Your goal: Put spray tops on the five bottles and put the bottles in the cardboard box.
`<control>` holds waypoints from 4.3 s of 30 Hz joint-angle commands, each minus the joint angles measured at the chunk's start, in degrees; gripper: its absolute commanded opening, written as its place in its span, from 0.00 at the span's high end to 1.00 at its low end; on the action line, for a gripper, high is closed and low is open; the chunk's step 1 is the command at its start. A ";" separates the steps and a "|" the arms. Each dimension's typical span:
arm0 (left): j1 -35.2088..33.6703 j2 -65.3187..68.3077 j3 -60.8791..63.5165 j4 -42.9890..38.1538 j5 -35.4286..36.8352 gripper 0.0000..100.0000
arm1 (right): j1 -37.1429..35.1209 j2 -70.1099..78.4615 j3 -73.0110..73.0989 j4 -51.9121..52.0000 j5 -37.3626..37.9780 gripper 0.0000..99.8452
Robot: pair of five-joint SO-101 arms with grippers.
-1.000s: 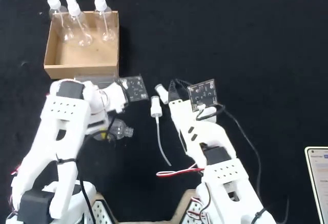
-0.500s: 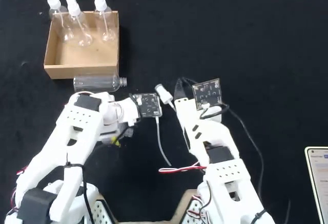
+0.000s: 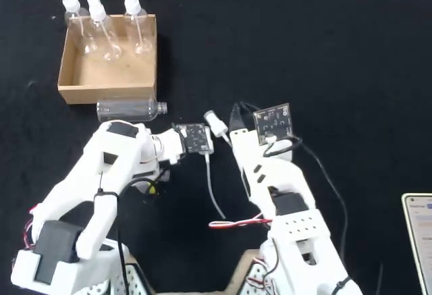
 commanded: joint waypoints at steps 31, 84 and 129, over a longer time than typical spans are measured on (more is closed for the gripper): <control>-2.59 -3.87 -0.13 5.71 1.93 0.95 | 0.88 0.57 -1.98 -1.58 0.35 0.99; -2.15 -42.11 28.70 -36.48 51.25 0.97 | -6.07 37.76 -29.32 16.44 -4.13 0.90; -2.59 -42.29 35.74 -42.55 54.24 0.97 | 2.55 64.13 -68.00 56.97 -3.60 0.99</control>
